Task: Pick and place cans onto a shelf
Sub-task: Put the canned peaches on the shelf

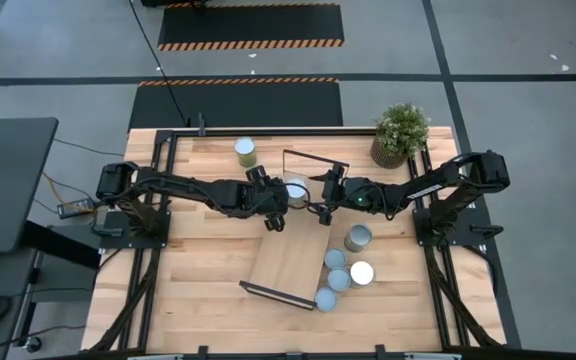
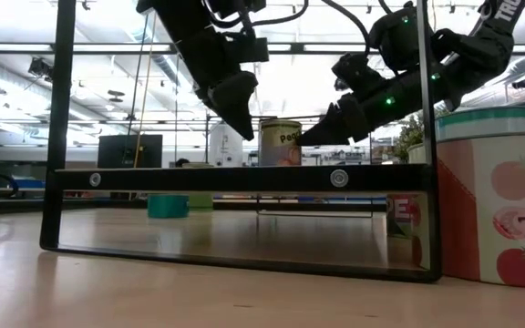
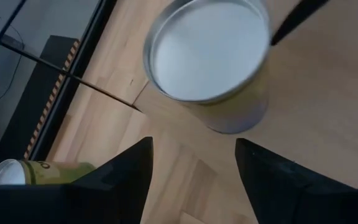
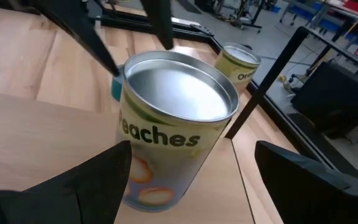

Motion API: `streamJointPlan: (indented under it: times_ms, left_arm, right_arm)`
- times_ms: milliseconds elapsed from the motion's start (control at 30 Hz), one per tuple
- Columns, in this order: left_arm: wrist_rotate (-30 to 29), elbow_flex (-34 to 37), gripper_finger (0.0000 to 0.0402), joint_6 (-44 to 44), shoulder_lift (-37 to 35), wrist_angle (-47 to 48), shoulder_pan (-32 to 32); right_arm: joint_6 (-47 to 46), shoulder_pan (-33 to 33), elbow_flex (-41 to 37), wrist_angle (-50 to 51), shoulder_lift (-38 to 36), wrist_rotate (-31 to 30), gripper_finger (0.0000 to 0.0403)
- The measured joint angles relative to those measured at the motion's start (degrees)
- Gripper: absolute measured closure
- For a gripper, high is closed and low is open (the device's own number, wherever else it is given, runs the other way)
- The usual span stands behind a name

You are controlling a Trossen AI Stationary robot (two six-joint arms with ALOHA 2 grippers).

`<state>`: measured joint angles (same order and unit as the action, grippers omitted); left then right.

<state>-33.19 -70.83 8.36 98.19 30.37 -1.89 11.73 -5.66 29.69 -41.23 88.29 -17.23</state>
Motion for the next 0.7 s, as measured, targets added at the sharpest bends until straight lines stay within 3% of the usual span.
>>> streamJointPlan:
  times_ms: [333,600,700]
  left_arm:
    - [0.0,0.0,0.0168,-0.1,0.0,-1.1,-0.3]
    - [0.9,0.0,0.0168,-2.2,0.0,-3.4,-1.7]
    - [1.6,0.0,0.0168,-2.2,0.0,-4.0,-1.6]
  right_arm:
    - [1.0,0.4,0.0,-0.7,0.0,-4.0,0.0054]
    - [1.4,6.1,0.0,-0.3,-2.3,-4.3,0.0054]
    - [2.0,8.8,0.0,1.5,-4.4,-7.0,0.0054]
